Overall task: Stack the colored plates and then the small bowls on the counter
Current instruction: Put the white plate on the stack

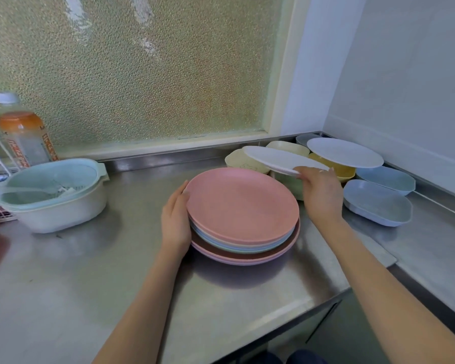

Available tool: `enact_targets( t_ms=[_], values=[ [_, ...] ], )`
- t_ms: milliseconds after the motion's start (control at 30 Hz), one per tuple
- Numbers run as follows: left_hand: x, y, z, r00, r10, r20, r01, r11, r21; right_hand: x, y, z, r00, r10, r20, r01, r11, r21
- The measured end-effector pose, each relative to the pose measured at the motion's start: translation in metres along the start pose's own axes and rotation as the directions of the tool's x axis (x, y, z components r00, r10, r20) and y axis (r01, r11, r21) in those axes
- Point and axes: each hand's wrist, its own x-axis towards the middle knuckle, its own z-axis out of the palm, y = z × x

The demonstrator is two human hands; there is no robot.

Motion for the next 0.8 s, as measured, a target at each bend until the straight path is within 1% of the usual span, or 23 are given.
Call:
enact_targets(
  t_ms=[133, 200, 300, 367, 467, 567, 633, 700, 800],
  values=[
    [-0.001, 0.002, 0.0, 1.0, 0.015, 0.008, -0.015, 1.0, 0.015, -0.037, -0.028, -0.028, 0.995, -0.084, -0.06, 0.097, 0.961, 0.26],
    [-0.003, 0.004, 0.0, 1.0, 0.014, 0.0, -0.014, 1.0, -0.001, -0.058, -0.039, -0.036, 0.987, -0.144, -0.067, 0.158, 0.936, 0.316],
    [-0.007, 0.006, 0.0, 0.999, 0.032, -0.024, -0.031, 0.999, 0.019, -0.082, -0.051, -0.041, 0.975, -0.223, -0.019, 0.216, 0.918, 0.333],
    [-0.01, 0.007, 0.001, 0.998, 0.058, -0.036, -0.056, 0.996, 0.063, -0.092, -0.056, -0.044, 0.964, -0.265, 0.021, 0.247, 0.923, 0.295],
    [-0.01, 0.006, 0.001, 0.998, 0.053, -0.042, -0.05, 0.996, 0.067, -0.098, -0.058, -0.051, 0.955, -0.282, 0.091, 0.251, 0.934, 0.255],
    [-0.007, 0.002, 0.001, 0.999, 0.02, -0.031, -0.019, 1.0, 0.024, -0.097, -0.057, -0.057, 0.941, -0.287, 0.18, 0.235, 0.935, 0.264],
    [-0.009, 0.004, 0.001, 1.0, 0.02, -0.018, -0.019, 1.0, 0.014, -0.094, -0.054, -0.061, 0.917, -0.29, 0.273, 0.218, 0.939, 0.268],
    [-0.012, 0.007, 0.001, 1.0, 0.008, -0.02, -0.008, 1.0, -0.012, -0.092, -0.052, -0.066, 0.878, -0.299, 0.373, 0.198, 0.938, 0.283],
    [-0.017, 0.012, 0.0, 1.0, 0.02, -0.008, -0.02, 0.999, -0.028, -0.09, -0.051, -0.073, 0.839, -0.334, 0.43, 0.206, 0.926, 0.317]
  ],
)
